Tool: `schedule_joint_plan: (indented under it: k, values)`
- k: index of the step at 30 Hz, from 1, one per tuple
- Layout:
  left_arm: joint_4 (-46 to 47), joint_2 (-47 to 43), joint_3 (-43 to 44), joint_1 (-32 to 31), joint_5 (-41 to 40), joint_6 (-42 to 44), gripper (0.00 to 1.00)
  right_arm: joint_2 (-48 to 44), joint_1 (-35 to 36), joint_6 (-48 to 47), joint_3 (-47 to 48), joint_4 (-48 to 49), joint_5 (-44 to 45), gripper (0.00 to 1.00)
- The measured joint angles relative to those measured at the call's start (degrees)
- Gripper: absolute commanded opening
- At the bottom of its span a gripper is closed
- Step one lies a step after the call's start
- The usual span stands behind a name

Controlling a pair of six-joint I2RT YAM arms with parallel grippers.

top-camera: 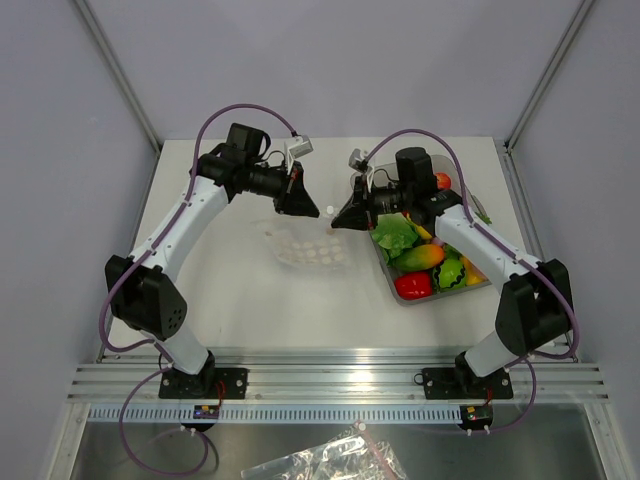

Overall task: Place the food in the zip-top bag and seal the zipper
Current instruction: Unzip the zipper food storage bag at the center of the board.

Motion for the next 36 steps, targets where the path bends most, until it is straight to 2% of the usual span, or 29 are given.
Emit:
schedule_joint_plan:
  k: [3,4,8,9,11,12,13,14,15,26,28,29,30,36]
  values:
    - [0.0,0.0,0.0,0.0,0.0,0.0,0.00,0.3,0.0,0.5,0.0,0.8,0.0,0.07]
    - [0.0,0.0,0.0,0.0,0.0,0.0,0.00,0.3,0.0,0.5,0.2,0.9,-0.1,0.01]
    - [0.0,0.0,0.0,0.0,0.0,-0.3,0.00,0.4,0.0,1.0,1.0,1.3,-0.3,0.00]
    - [0.0,0.0,0.0,0.0,0.0,-0.4,0.15,0.4,0.0,1.0,1.0,1.3,-0.7,0.00]
    - [0.1,0.0,0.0,0.0,0.0,-0.3,0.56,0.4,0.0,0.9,1.0,1.7,-1.1,0.00]
    - [0.1,0.0,0.0,0.0,0.0,-0.4,0.68,0.4,0.0,0.9,1.0,1.9,-1.1,0.00]
    - [0.1,0.0,0.0,0.0,0.2,-0.9,0.86,0.4,0.0,0.9,1.0,2.2,-1.1,0.00]
    - [0.2,0.0,0.0,0.0,0.5,-1.1,0.88,0.4,0.0,0.9,1.0,2.5,-1.1,0.00]
    - [0.4,0.0,0.0,0.0,0.9,-1.9,0.89,0.3,0.0,0.7,1.0,2.6,-1.2,0.00]
    - [5.5,1.2,1.5,-1.3,5.8,-7.2,0.74,0.1,0.0,-0.7,1.0,2.6,-2.8,0.00]
    - [5.6,2.0,2.4,-1.8,6.0,-7.5,0.67,0.1,0.0,-0.8,1.0,2.6,-3.1,0.00]
    - [5.6,2.5,3.1,-1.9,6.2,-7.6,0.57,0.1,0.0,-0.8,1.0,2.6,-3.2,0.00]
    - [5.4,3.1,3.8,-2.1,6.4,-7.4,0.54,0.1,0.0,-0.9,1.0,2.6,-3.4,0.00]
    - [4.6,4.9,4.7,-2.4,7.2,-6.2,0.51,0.1,0.0,-2.2,1.0,0.6,-3.6,0.00]
